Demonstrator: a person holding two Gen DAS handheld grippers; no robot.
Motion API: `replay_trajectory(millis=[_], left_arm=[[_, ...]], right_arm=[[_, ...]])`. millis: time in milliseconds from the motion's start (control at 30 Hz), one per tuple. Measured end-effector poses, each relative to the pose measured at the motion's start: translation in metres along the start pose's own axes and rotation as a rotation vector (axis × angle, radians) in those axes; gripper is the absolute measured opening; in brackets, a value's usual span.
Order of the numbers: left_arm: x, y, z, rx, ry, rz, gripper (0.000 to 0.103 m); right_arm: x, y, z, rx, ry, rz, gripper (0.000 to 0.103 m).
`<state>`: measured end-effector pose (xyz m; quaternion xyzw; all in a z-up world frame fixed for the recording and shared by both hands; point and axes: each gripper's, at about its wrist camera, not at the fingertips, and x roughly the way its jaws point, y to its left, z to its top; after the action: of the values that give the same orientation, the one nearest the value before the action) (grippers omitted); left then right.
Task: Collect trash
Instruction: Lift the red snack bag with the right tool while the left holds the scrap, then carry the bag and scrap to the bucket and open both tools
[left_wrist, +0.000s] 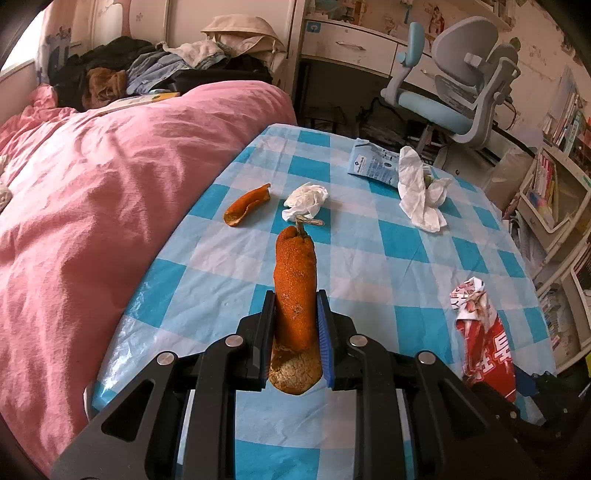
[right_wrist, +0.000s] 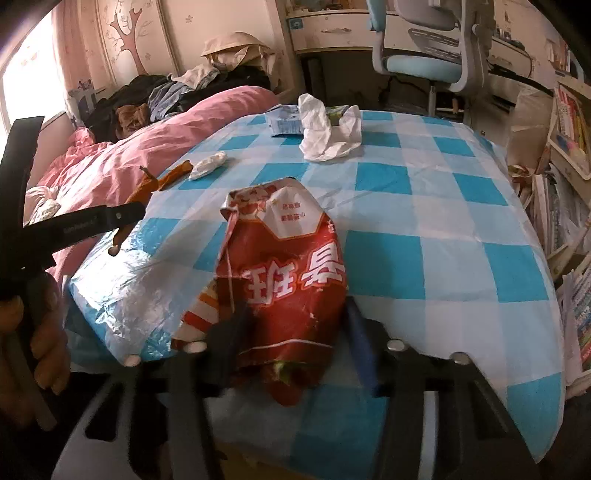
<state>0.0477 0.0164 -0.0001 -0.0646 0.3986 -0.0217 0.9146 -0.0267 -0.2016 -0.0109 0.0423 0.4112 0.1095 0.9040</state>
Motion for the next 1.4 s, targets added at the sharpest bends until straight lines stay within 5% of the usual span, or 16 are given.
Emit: replay_trajectory(millis=[300,1400], left_arm=[[0.001,0.000,0.000,-0.007,0.002,-0.007,0.019],[-0.004,0.002,-0.006,-0.006,-0.020,0.030,0.019]], right_arm=[[-0.002,0.005,0.001,0.007,-0.022,0.058,0.030],[-0.047,0.031,-0.014,-0.064,-0.082,0.168,0.017]])
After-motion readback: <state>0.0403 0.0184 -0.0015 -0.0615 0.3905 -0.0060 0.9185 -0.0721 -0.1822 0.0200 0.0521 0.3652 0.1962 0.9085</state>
